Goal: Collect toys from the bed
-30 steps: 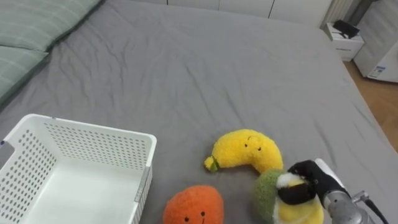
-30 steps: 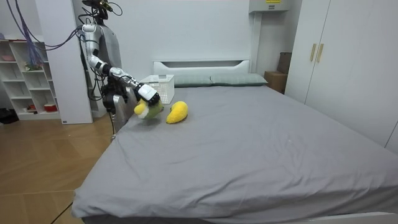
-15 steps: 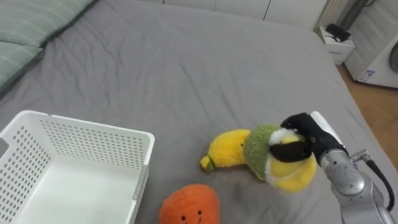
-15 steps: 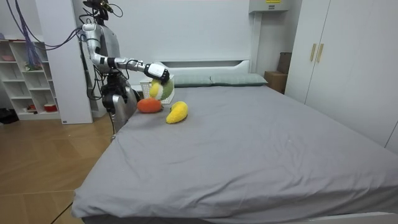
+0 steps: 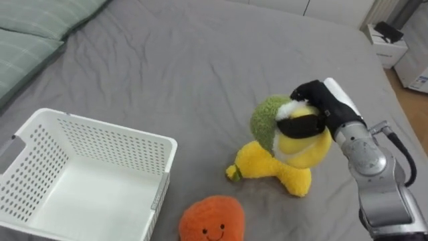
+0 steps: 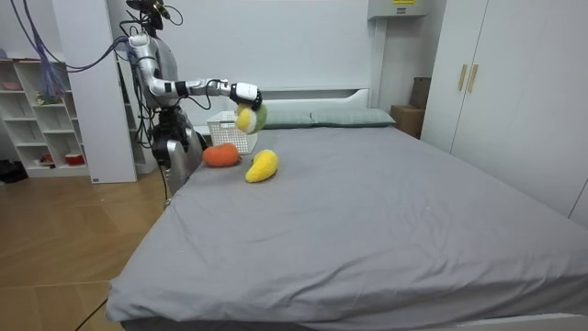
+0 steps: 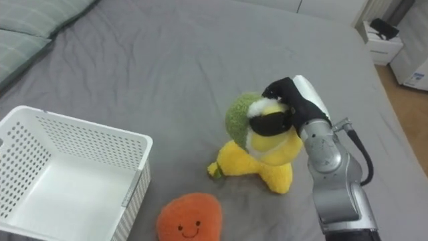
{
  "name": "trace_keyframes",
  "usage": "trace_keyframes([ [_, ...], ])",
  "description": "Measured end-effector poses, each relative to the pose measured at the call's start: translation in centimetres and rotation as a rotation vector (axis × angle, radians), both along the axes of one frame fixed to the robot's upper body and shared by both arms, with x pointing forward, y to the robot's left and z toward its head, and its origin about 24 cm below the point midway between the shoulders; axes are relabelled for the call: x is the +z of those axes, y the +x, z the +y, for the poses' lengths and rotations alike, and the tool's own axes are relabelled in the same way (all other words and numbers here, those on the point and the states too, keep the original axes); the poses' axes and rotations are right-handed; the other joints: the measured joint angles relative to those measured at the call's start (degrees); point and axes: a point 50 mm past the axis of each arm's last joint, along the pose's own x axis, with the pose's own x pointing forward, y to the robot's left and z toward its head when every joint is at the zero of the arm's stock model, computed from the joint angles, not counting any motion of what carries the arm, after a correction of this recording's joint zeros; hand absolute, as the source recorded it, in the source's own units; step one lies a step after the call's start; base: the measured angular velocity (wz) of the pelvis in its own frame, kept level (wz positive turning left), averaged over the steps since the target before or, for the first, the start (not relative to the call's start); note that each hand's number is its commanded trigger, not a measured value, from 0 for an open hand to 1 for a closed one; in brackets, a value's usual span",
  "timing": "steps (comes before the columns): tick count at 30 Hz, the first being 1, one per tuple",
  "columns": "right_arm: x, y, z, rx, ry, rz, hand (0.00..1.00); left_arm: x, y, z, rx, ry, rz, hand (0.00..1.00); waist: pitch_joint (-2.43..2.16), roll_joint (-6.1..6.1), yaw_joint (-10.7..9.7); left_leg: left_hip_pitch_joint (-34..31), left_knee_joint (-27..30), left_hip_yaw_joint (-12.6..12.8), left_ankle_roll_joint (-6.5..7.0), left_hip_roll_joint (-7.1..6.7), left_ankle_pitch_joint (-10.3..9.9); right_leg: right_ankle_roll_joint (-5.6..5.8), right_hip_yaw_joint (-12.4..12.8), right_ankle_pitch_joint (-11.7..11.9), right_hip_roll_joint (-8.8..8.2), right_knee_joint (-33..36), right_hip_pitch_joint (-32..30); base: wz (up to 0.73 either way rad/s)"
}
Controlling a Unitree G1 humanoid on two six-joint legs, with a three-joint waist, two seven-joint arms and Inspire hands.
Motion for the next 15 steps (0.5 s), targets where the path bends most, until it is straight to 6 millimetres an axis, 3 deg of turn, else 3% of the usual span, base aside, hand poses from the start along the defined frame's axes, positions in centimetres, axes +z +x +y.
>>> trace_keyframes([
  [4, 0.7, 0.6, 0.9, 0.040, 0.011, -0.013, 1.00, 0.0, 0.3, -0.1, -0.004, -0.002, -0.009, 0.00, -0.07, -0.33, 1.72, -0.29, 0.05, -0.76, 0.00, -0.15, 0.03, 0.01, -0.75, 0.00, -0.10, -0.16, 0.14, 0.12],
  [13, 2.9, 2.1, 3.7, 0.140, -0.008, -0.069, 1.00, 0.0, 0.8, -0.3, -0.013, -0.005, -0.015, 0.00, 0.21, -1.31, 4.98, -2.33, 1.33, -4.38, 0.08, -0.93, 0.55, 0.05, -5.14, -0.01, -0.80, -0.31, 0.39, 0.21],
  [15, 3.4, 2.4, 4.4, 0.169, -0.015, -0.080, 1.00, 0.0, 0.7, -0.3, -0.017, -0.005, -0.010, 0.00, 0.25, -1.37, 6.48, -2.78, 1.78, -4.67, 0.07, -0.95, 0.54, 0.05, -5.37, -0.01, -0.80, -0.30, 0.25, 0.11],
])
